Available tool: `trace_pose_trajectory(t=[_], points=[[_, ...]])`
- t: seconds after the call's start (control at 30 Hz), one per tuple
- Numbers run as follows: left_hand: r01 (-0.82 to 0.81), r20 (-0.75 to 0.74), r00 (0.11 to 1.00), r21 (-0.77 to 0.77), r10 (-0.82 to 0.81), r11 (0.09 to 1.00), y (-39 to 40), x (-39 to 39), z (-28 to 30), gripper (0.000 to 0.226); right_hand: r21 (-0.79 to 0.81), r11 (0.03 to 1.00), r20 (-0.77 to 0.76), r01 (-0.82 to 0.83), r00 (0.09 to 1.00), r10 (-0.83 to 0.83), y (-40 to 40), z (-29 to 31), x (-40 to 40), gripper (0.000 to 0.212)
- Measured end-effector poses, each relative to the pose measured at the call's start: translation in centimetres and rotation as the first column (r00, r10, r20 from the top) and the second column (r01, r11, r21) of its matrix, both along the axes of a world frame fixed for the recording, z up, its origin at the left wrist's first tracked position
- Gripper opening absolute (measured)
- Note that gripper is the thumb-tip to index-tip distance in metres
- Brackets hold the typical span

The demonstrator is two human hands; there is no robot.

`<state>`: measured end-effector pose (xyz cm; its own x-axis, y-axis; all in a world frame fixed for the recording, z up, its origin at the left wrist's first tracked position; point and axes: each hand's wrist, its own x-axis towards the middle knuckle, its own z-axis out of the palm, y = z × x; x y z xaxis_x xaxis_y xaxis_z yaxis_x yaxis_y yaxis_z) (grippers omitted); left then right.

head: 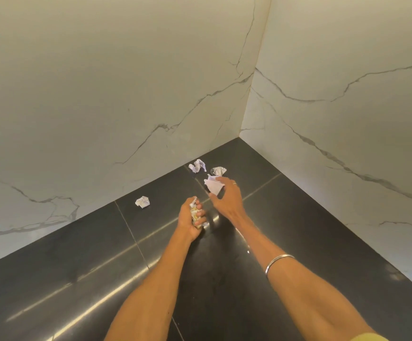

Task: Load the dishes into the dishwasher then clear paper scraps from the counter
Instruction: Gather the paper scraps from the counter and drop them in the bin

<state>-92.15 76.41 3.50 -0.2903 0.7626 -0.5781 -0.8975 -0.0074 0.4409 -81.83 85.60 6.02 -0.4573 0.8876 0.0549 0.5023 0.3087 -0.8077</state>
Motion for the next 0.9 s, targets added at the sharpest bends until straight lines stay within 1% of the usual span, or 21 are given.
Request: trace_pose_trajectory(t=[0.07, 0.2, 0.27, 0.3, 0.4, 0.47, 0.5, 0.57, 0.63, 0.73, 0.8, 0.87, 0.9], points=[[-0.007, 0.0, 1.0, 0.043, 0.007, 0.999, -0.1, 0.2, -0.5, 0.029, 0.036, 0.999, 0.127, -0.038, 0.991, 0.033, 1.3, -0.7, -0.6, 0.058], [-0.022, -0.035, 0.999, 0.049, 0.023, 0.999, 0.0, 0.1, -0.5, 0.029, -0.004, 0.991, 0.353, -0.137, 0.927, 0.129, 2.3, -0.8, -1.9, 0.061], [-0.037, -0.041, 0.998, 0.036, 0.038, 0.999, 0.1, 0.2, -0.5, 0.028, 0.01, 0.99, 0.439, -0.144, 0.89, 0.125, 2.1, -1.0, -2.2, 0.055], [-0.04, -0.048, 0.998, 0.028, 0.041, 0.999, 0.1, 0.3, -0.6, 0.028, 0.037, 0.991, 0.453, -0.128, 0.886, 0.098, 1.9, -1.2, -2.1, 0.049], [-0.055, -0.054, 0.997, 0.018, 0.056, 0.998, 0.3, 0.5, -0.8, 0.027, 0.107, 0.992, 0.438, -0.067, 0.899, 0.014, 0.8, -1.7, -1.8, 0.025], [-0.068, -0.053, 0.996, 0.018, 0.069, 0.998, 0.3, 0.6, -0.7, 0.026, 0.1, 0.995, 0.419, -0.009, 0.907, -0.034, 0.0, -1.7, -1.5, 0.008], [-0.073, -0.055, 0.996, 0.017, 0.073, 0.997, 0.3, 0.7, -0.7, 0.025, 0.098, 0.995, 0.401, 0.021, 0.914, -0.059, -0.4, -1.7, -1.3, 0.007], [-0.073, -0.066, 0.995, 0.015, 0.074, 0.997, 0.3, 0.8, -0.7, 0.024, 0.096, 0.993, 0.356, 0.071, 0.929, -0.101, -1.2, -1.4, -0.7, 0.015], [-0.079, -0.079, 0.994, 0.007, 0.08, 0.997, 0.3, 0.9, -0.8, 0.024, 0.07, 0.992, 0.329, 0.105, 0.937, -0.122, -1.8, -1.0, -0.2, 0.016], [-0.084, -0.083, 0.993, -0.016, 0.083, 0.996, 0.1, 1.0, -0.7, 0.024, -0.036, 0.984, 0.286, 0.177, 0.945, -0.159, -1.9, -0.9, 0.4, 0.014], [-0.097, -0.086, 0.992, -0.035, 0.094, 0.995, 0.1, 1.2, -0.3, 0.023, -0.15, 0.958, 0.189, 0.245, 0.958, -0.215, -2.0, -0.8, 0.6, 0.019], [-0.118, -0.107, 0.988, -0.064, 0.111, 0.991, 0.2, 1.3, 0.0, 0.023, -0.183, 0.95, 0.089, 0.252, 0.967, -0.24, -2.4, -0.2, 0.6, 0.021], [-0.133, -0.12, 0.985, -0.075, 0.123, 0.988, 0.3, 1.4, 0.1, 0.022, -0.189, 0.955, 0.037, 0.228, 0.974, -0.225, -2.7, 0.4, 0.5, 0.019]])
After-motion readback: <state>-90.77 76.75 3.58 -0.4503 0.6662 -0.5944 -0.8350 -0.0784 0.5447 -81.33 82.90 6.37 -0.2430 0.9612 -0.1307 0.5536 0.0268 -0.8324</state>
